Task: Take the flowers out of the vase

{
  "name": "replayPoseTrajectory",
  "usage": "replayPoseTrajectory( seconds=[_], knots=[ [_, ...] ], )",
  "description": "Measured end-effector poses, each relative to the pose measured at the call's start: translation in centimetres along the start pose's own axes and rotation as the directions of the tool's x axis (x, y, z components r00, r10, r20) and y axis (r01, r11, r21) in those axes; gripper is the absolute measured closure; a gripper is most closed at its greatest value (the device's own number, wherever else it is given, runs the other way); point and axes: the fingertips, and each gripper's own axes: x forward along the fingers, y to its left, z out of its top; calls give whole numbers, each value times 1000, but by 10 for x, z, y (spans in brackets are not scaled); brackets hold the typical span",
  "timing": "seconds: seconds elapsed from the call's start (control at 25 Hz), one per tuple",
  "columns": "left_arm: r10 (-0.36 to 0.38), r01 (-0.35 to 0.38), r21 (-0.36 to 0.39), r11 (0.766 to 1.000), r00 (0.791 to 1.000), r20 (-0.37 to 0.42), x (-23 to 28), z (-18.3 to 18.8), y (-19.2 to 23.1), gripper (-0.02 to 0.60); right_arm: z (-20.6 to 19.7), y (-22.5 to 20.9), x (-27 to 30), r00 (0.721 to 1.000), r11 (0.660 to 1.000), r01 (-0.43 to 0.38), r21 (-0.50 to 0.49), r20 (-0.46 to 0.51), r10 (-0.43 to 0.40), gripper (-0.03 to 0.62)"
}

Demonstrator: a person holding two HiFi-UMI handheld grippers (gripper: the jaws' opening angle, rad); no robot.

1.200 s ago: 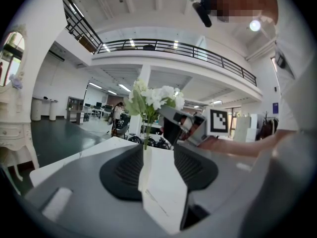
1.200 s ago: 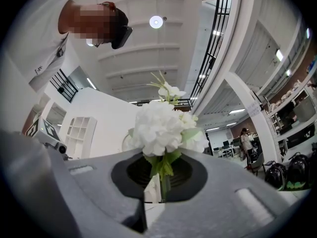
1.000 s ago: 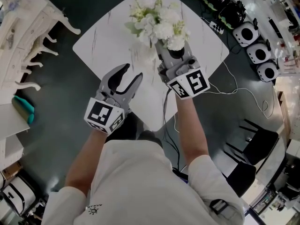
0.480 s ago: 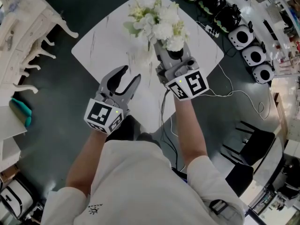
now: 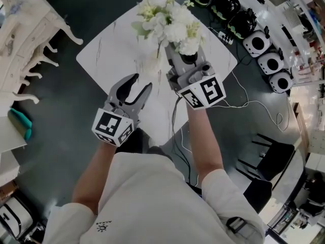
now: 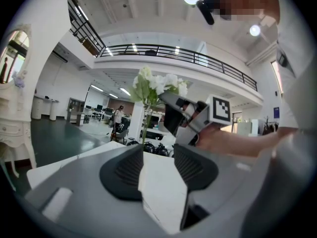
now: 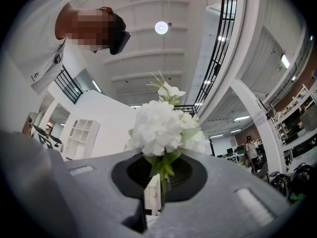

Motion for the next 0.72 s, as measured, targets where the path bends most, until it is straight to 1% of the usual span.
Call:
replayPoseTrajectory(
  seconds=[0.4, 0.72],
  knots=[
    [5, -5, -5, 1000, 1000, 11, -8, -4, -2, 425, 22, 10, 1, 999, 1000, -18, -17, 30, 18, 565],
    [0, 0, 4, 1000, 1000, 19, -13, 1, -2, 425, 35, 16, 5, 999, 999, -21, -36, 39, 23, 566]
  ],
)
